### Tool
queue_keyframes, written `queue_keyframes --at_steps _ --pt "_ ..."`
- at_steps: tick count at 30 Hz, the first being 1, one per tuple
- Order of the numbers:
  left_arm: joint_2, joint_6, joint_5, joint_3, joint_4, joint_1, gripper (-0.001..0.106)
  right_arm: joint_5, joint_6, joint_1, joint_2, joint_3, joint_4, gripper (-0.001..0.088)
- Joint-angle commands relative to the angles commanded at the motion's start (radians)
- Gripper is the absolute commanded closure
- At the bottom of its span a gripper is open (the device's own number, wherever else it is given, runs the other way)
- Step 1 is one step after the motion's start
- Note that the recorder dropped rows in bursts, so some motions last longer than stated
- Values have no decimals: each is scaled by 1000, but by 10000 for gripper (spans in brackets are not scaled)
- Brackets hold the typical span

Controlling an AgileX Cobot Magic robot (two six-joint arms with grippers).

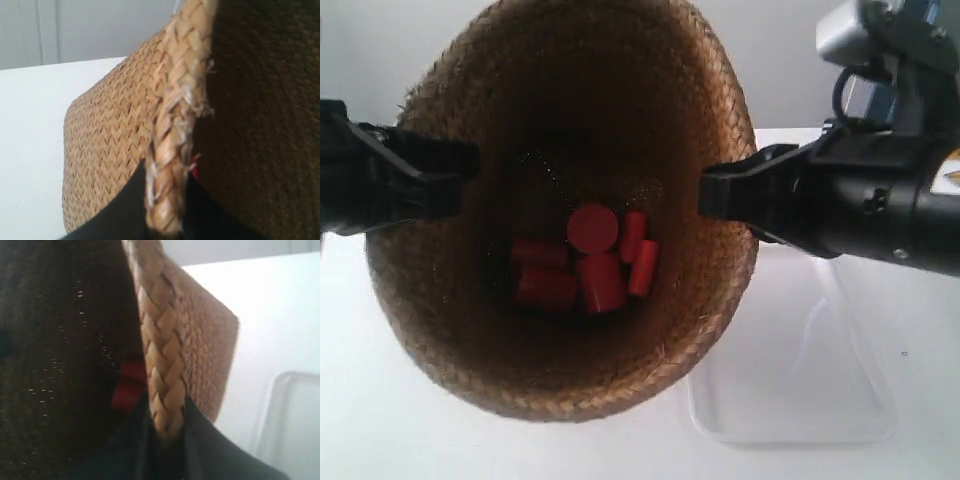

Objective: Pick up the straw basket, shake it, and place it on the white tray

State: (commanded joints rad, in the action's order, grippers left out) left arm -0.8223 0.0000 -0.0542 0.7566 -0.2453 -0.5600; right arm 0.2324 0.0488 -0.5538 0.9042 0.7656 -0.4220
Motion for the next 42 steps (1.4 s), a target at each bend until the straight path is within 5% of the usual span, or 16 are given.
queue_keyframes --at_steps 5,10,12,13,14,18,20,22,26,29,32,34,38,42 --pt "-129 133 -220 -99 -9 4 1053 -468 78 29 148 -160 52 868" --pt "-19 131 1 19 -12 -11 1053 -128 78 4 19 -49 30 868" --pt "-9 133 -68 -3 -12 -11 1053 -294 90 -13 -39 -96 39 868" --pt "-83 138 -176 -60 -16 -11 1053 -504 125 0 44 -189 29 868" --pt "-141 163 -223 -82 -18 -9 1053 -566 163 13 97 -213 14 868" --pt "-29 103 -18 32 -57 -15 1053 -128 105 -9 -59 -61 -14 868" --pt "-13 131 -76 -17 -52 -11 1053 -271 105 -13 -102 -147 -16 868" --pt "-123 127 -186 -100 -57 -11 1053 -485 165 -8 42 -247 -35 868" --pt "27 86 -49 29 -58 -11 1053 -186 105 -36 -120 -84 -57 868" --pt "35 50 -98 -1 -60 -11 1053 -348 165 -43 -99 -172 -17 868" --pt "-100 119 -214 -86 -60 -8 1053 -577 229 -23 105 -267 -92 868" --pt "-123 107 -161 -66 -88 -10 1053 -517 156 -27 126 -224 -170 868" --pt "15 82 -40 27 -33 -43 1053 -322 88 -87 -37 -124 -84 868" --pt "28 105 -62 -20 25 -29 1053 -464 188 -101 -63 -192 -37 868"
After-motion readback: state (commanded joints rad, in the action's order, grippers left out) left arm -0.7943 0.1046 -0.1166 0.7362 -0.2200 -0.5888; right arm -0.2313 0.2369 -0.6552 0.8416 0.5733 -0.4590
